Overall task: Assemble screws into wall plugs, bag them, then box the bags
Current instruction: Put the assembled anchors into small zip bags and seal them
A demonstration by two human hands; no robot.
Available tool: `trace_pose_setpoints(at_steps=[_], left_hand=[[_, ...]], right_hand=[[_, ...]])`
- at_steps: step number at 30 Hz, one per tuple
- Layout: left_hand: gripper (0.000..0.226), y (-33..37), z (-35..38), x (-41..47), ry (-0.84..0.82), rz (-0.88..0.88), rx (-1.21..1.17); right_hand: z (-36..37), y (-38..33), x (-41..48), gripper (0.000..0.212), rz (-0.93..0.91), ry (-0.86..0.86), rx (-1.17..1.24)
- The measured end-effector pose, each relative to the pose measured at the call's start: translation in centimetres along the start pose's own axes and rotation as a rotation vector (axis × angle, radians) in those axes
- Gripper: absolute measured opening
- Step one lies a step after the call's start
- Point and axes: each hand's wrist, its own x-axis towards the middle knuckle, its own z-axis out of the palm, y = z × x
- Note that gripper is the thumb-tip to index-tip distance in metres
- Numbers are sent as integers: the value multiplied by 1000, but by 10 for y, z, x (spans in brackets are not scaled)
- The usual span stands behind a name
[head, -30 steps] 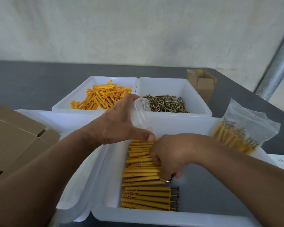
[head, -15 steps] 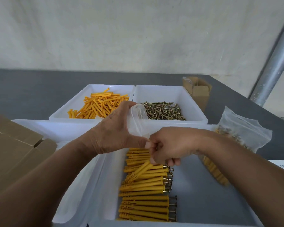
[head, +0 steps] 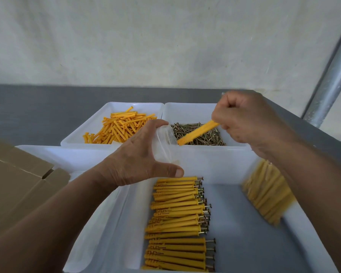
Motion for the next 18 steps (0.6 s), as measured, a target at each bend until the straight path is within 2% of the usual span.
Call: trace_pose_setpoints(at_steps=[2, 4, 7, 10, 14, 18], left_hand=[[105, 1, 1, 0, 6, 8, 0], [105, 2, 2, 0, 16, 18, 5], [106, 5, 4, 0, 37, 41, 3], [107, 9, 7, -1, 58, 63, -17], [98, 11, 8, -2, 71, 105, -47], [91, 9, 8, -1, 90, 120, -46]], right_hand=[[2, -1, -1, 23, 4, 13, 135], [9, 0, -3, 30, -5, -19, 152], [23, 3, -8, 24, -14, -99, 101], [36, 7, -14, 8, -47, -169, 14], [48, 7, -21, 11, -79, -237, 9], [58, 10, -24, 11, -32, -296, -37]])
